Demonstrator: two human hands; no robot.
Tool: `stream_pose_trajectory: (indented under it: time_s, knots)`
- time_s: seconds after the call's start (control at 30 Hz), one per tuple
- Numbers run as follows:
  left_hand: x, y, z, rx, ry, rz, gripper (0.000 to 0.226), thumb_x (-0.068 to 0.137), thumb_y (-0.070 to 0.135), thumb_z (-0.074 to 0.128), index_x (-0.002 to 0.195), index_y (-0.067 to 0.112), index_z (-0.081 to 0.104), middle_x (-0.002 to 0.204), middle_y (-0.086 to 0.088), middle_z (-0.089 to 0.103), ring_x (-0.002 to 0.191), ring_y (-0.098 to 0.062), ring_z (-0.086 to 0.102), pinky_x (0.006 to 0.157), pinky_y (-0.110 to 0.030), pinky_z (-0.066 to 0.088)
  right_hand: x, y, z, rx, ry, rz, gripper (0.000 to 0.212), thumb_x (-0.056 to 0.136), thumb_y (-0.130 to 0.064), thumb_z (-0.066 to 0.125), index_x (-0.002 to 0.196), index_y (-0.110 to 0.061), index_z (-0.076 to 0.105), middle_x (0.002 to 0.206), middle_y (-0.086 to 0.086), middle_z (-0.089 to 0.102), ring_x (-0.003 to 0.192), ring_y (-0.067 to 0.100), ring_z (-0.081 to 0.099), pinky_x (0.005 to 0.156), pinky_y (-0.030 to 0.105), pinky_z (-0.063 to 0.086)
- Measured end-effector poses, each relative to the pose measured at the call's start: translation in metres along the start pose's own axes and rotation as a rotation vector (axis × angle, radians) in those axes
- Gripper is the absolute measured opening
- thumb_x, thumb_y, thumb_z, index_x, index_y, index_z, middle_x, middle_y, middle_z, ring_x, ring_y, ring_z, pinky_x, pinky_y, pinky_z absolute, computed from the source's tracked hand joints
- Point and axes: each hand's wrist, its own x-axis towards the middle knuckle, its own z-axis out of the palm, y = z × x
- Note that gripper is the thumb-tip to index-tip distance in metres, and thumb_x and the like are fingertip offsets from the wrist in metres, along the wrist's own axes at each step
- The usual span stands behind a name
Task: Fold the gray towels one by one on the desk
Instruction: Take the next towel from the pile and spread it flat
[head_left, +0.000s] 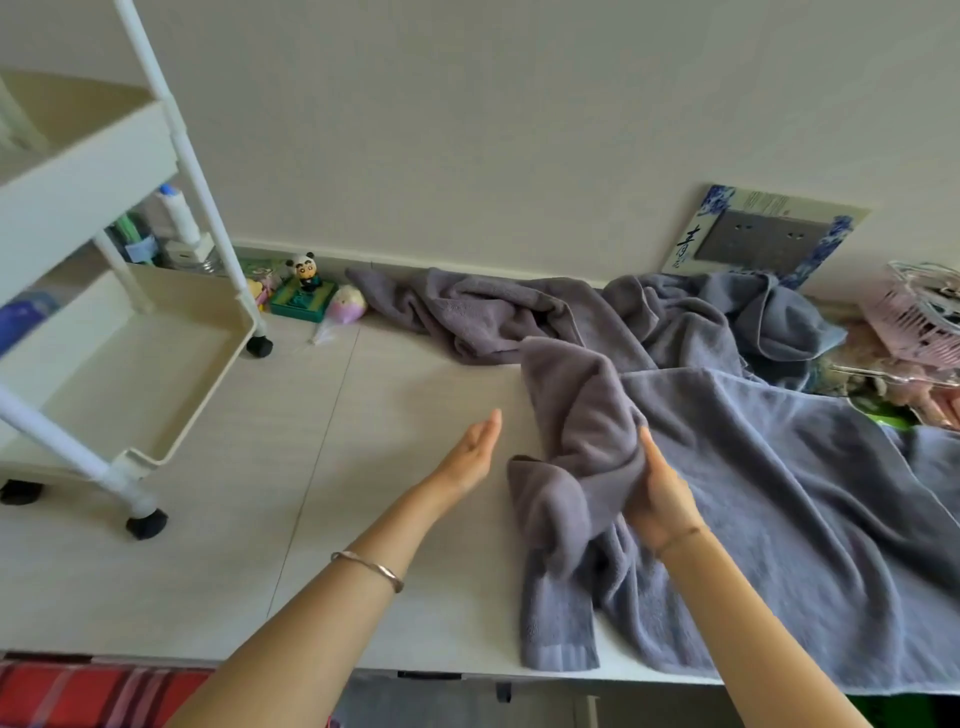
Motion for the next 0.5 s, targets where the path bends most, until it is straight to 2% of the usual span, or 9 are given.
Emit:
stream_pose_trajectory:
  time_s: [0.1,0.17,0.23,0.27,0.33,0.4,0.5]
  knots:
    - [0.007,0.001,0.029,0.032,-0.101,0.012,0.061,0.100,0.047,0.019,0.147,0.009,0.028,0.150,-0.009,0.035,0.138,-0.022,0.033,0.116,-0.033,0.021,0.009,0.001,-0.048,-0.334,0.260,-0.007,0.029,0.093,-0.037,0.056,0.083,-0.010,0.064,0.080,0.004,0.064,0.077,0.017,0.059,0.076,0.034,0.050]
    - [0.009,0.001,0.046,0.094,-0.141,0.046,0.060,0.101,0.046,0.020,0.143,0.006,0.035,0.147,-0.010,0.040,0.136,-0.021,0.036,0.110,-0.022,0.023,0.014,0.003,-0.076,-0.570,0.381,-0.079,0.020,0.093,-0.021,0.053,0.079,-0.007,0.056,0.071,0.007,0.052,0.065,0.019,0.047,0.061,0.031,0.045]
    - [0.010,-0.002,0.058,0.163,-0.113,0.103,0.053,0.102,0.038,0.025,0.140,0.003,0.039,0.144,-0.012,0.043,0.135,-0.021,0.037,0.097,-0.013,0.025,0.011,0.000,-0.087,-0.647,0.449,-0.266,0.010,0.092,-0.014,0.052,0.091,-0.005,0.055,0.083,0.007,0.053,0.072,0.019,0.048,0.065,0.026,0.040]
    - [0.012,-0.004,0.062,0.204,-0.086,0.127,0.051,0.103,0.035,0.027,0.141,0.004,0.037,0.146,-0.012,0.041,0.136,-0.021,0.035,0.098,-0.013,0.024,0.006,-0.004,-0.085,-0.635,0.415,-0.382,0.012,0.093,-0.017,0.053,0.099,-0.006,0.056,0.093,0.004,0.056,0.079,0.016,0.051,0.069,0.022,0.040]
    - [0.020,-0.011,0.067,0.361,-0.061,0.160,0.047,0.102,0.036,0.029,0.144,0.015,0.037,0.149,-0.009,0.037,0.138,-0.024,0.032,0.109,-0.023,0.021,-0.004,-0.012,-0.071,-0.702,0.224,-0.534,0.017,0.094,-0.025,0.054,0.103,-0.011,0.060,0.100,-0.001,0.060,0.085,0.010,0.055,0.070,0.013,0.041]
    - [0.028,-0.020,0.067,0.564,-0.069,0.178,0.044,0.101,0.041,0.027,0.135,0.025,0.049,0.143,-0.008,0.041,0.134,-0.029,0.033,0.111,-0.031,0.022,-0.008,-0.016,-0.051,-0.855,0.015,-0.500,0.021,0.092,-0.035,0.057,0.097,-0.017,0.066,0.095,-0.004,0.065,0.083,0.009,0.058,0.071,0.015,0.043]
    - [0.030,-0.025,0.068,0.677,0.049,0.254,0.040,0.100,0.043,0.033,0.112,0.020,0.064,0.131,-0.004,0.046,0.124,-0.028,0.037,0.104,-0.029,0.024,-0.013,-0.014,-0.033,-1.094,-0.159,-0.391,0.041,0.081,-0.053,0.063,0.081,-0.012,0.067,0.073,-0.011,0.063,0.067,0.005,0.053,0.069,0.020,0.044]
